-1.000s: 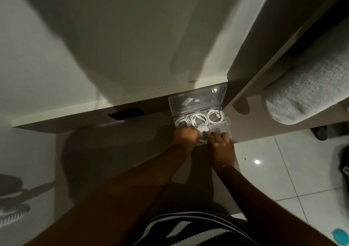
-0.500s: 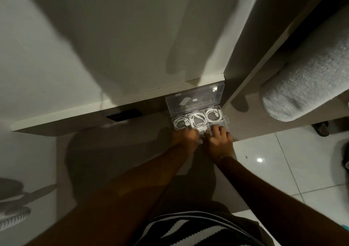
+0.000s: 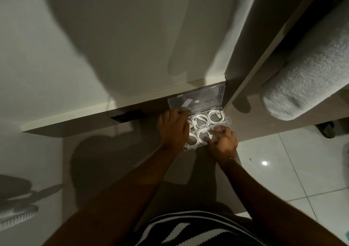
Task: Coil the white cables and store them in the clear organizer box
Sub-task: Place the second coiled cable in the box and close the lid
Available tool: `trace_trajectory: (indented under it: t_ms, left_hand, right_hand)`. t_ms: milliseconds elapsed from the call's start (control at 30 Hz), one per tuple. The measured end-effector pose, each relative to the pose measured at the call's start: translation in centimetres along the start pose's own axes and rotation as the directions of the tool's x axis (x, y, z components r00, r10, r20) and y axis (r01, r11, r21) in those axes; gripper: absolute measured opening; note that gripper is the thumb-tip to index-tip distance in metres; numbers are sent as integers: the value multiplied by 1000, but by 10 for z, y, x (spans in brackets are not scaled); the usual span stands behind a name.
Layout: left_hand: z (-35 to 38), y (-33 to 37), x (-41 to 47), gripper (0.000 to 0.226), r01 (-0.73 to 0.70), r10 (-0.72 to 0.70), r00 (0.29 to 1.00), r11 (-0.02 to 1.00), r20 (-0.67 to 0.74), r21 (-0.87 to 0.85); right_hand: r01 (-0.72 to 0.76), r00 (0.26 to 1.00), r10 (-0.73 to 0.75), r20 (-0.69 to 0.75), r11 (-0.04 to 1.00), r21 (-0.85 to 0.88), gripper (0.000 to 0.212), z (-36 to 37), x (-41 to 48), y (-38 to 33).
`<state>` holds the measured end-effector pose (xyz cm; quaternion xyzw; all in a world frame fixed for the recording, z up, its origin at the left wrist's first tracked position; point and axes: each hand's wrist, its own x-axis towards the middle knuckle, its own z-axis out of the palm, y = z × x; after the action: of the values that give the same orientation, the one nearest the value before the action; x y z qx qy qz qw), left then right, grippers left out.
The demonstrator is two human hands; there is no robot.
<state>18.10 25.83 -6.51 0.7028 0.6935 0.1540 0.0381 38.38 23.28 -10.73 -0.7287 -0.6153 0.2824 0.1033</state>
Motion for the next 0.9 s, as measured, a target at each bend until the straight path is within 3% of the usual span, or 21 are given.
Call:
trace_trajectory:
  t_ms: [67, 133, 233, 300, 400, 500, 633, 733, 800, 900]
  left_hand:
    - [-5, -2, 7, 57, 35, -31, 997, 998, -75, 59]
    - [-11, 0, 19, 77, 43, -46, 998, 994, 30, 101]
    - [-14, 1, 27, 88, 44, -57, 992, 993, 114, 112]
    - [-17, 2, 26, 83, 46, -56, 995, 992, 81, 119]
    - [-20, 7, 19, 57, 15, -13, 999, 999, -41, 40]
    - [-17, 9, -2, 32, -112, 101, 987, 990, -125, -82]
    - [-2, 13, -37, 29, -200, 202, 979, 960, -8, -198]
    - [9, 11, -45, 37, -169, 199, 945, 977, 259, -133]
    - [13, 6, -45, 49, -187, 202, 858, 979, 473, -78]
    - [15, 0, -41, 57, -269, 250, 768, 961, 590, -58]
  right_hand:
    - [21, 1000, -21, 10, 999, -25, 41, 0, -2, -2]
    - [81, 996, -81, -41, 997, 1, 38, 0, -7, -1]
    - [255, 951, -243, -193, 966, 40, 32, 3, -14, 10]
    - [319, 921, -294, -255, 946, 59, 28, 4, -17, 18]
    - [334, 864, -291, -412, 942, 35, 12, 3, -18, 30]
    - [251, 828, -101, -551, 946, 203, 7, -14, -13, 38]
    - [228, 795, 18, -606, 917, 326, 18, -36, 3, 43]
    - [275, 857, -143, -495, 939, 204, 28, -39, 5, 43]
    - [324, 920, -306, -244, 946, 34, 41, -35, 5, 43]
    - [426, 904, -418, 88, 895, -131, 57, -28, 6, 50]
